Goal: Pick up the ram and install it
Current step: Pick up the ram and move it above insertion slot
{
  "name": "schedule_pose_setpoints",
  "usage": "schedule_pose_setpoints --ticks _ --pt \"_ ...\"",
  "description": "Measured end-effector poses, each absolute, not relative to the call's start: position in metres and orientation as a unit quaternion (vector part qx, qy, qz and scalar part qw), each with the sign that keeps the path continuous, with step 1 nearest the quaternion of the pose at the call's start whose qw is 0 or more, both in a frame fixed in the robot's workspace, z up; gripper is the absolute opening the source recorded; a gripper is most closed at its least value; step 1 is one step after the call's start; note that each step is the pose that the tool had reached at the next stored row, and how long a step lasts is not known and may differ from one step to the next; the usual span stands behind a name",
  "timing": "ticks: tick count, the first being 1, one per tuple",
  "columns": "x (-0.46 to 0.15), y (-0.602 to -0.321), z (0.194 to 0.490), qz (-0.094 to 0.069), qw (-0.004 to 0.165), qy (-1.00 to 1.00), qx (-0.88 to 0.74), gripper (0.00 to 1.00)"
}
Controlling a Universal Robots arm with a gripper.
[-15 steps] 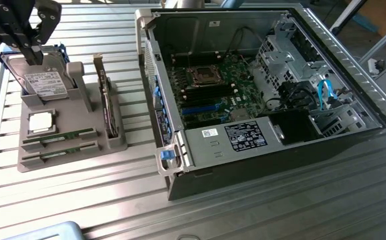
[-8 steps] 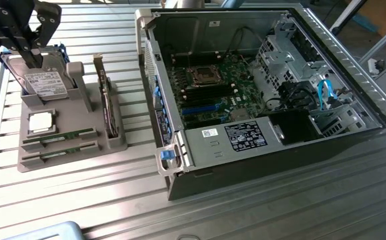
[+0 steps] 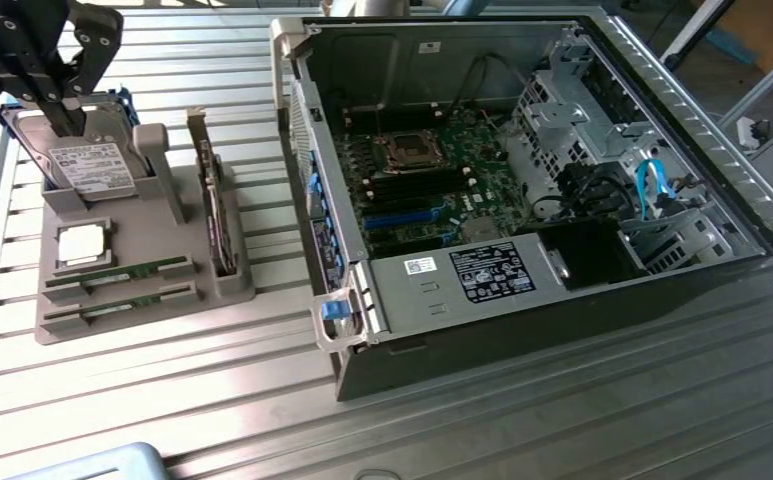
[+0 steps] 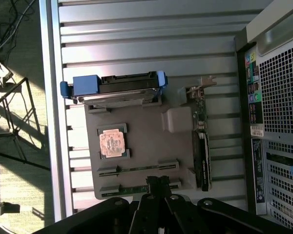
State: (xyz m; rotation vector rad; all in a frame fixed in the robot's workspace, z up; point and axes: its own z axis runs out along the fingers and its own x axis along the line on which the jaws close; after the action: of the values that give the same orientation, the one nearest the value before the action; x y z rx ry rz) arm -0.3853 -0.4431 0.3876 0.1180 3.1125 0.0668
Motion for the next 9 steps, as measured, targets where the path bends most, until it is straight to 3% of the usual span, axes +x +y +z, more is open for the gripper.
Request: schedule_pose_setpoints --ticks 9 --pt "-0.3853 -0.4431 0.3876 0.021 0.013 0.999 0.038 0.11"
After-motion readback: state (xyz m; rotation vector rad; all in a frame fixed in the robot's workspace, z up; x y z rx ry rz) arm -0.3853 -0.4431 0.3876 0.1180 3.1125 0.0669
